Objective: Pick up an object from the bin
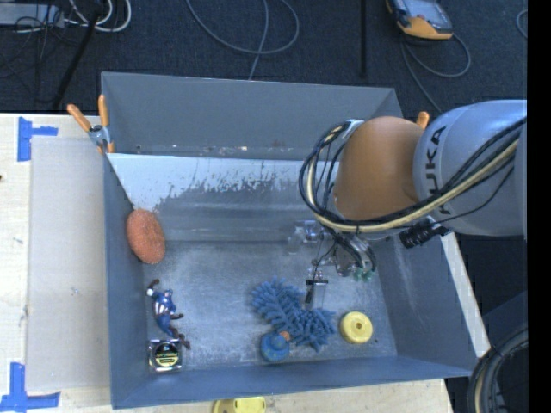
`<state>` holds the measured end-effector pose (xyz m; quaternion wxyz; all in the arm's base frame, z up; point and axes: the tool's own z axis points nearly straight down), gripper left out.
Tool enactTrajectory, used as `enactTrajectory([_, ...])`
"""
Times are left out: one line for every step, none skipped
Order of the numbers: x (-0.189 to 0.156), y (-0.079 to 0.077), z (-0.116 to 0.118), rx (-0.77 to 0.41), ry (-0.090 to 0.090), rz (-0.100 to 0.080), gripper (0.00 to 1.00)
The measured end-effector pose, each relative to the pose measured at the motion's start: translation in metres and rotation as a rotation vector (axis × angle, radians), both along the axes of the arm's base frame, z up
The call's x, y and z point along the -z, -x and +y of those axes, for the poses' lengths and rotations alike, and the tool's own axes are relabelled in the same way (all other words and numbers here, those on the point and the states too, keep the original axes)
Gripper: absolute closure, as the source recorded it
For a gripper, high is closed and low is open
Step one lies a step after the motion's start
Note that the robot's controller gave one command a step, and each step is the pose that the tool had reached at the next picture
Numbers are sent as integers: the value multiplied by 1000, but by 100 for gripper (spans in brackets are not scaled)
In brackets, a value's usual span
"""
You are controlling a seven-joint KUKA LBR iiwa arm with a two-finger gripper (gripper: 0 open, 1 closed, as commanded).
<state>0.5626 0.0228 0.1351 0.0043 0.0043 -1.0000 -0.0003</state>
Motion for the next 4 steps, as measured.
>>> enactTrajectory([-5,-2,0,0,0,-7,0])
enactTrajectory([29,0,14,-36,1,-15,0])
enactTrajectory([64,54,7,-20,-1,-9,100])
enactTrajectory([64,54,7,-19,-1,-9,100])
